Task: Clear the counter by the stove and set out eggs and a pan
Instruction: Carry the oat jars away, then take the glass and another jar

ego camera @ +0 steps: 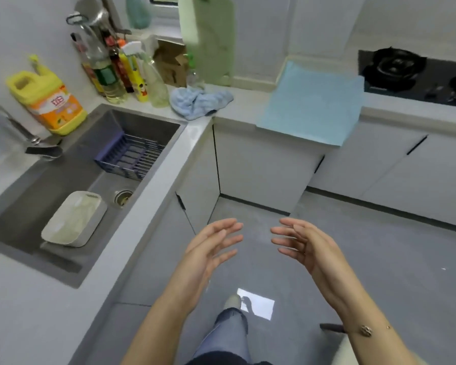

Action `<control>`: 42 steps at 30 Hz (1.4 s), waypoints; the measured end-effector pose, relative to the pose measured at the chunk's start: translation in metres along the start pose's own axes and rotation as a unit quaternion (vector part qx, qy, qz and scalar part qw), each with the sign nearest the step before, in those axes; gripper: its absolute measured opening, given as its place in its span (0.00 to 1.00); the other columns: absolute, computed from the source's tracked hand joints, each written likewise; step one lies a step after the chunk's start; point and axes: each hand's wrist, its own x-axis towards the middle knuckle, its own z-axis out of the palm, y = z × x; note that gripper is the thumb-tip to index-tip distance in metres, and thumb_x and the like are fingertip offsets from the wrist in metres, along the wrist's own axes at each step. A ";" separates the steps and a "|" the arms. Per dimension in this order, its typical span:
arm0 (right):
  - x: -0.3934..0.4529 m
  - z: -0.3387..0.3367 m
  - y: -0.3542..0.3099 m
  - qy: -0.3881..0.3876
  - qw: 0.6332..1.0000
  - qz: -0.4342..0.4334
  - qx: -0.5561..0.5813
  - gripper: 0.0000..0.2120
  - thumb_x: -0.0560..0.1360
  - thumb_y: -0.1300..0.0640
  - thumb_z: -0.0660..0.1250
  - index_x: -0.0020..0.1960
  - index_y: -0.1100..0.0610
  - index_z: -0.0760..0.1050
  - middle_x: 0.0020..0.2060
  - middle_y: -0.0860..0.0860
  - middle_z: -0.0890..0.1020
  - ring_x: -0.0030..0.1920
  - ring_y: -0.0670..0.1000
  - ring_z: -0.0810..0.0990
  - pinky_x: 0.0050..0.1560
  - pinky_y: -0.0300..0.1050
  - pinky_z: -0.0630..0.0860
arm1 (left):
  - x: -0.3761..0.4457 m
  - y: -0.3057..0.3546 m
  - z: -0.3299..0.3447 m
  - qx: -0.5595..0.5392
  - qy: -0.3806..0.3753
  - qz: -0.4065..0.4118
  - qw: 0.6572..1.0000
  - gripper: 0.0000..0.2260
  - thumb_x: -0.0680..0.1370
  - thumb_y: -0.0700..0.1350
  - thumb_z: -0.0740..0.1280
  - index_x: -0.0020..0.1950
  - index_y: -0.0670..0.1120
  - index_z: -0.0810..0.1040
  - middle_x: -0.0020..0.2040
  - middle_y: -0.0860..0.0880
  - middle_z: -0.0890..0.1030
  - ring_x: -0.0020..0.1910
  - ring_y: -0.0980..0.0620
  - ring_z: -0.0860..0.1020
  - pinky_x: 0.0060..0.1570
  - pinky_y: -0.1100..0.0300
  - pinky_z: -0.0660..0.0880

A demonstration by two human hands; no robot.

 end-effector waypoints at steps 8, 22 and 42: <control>0.063 -0.032 -0.057 0.122 0.989 -0.037 0.077 0.13 0.81 0.60 0.56 0.58 0.60 0.77 0.50 0.57 0.85 0.50 0.55 0.83 0.56 0.50 0.76 | 0.136 0.060 0.059 0.056 -0.152 -0.038 0.986 0.18 0.75 0.47 0.62 0.63 0.44 0.76 0.60 0.48 0.82 0.61 0.49 0.79 0.62 0.51 0.73; 0.117 -0.239 -0.117 0.260 0.951 -0.070 0.153 0.14 0.81 0.59 0.55 0.59 0.60 0.76 0.51 0.57 0.85 0.53 0.58 0.83 0.58 0.53 0.76 | 0.273 0.035 0.283 0.122 -0.273 -0.093 0.950 0.13 0.81 0.41 0.57 0.63 0.44 0.76 0.60 0.48 0.82 0.60 0.50 0.80 0.61 0.52 0.73; 0.159 -0.570 -0.232 0.376 0.908 -0.111 0.147 0.13 0.82 0.61 0.54 0.56 0.58 0.78 0.49 0.56 0.85 0.50 0.56 0.84 0.55 0.51 0.79 | 0.385 -0.023 0.665 0.151 -0.409 -0.134 0.890 0.18 0.75 0.45 0.61 0.63 0.43 0.76 0.60 0.46 0.81 0.61 0.47 0.79 0.62 0.50 0.72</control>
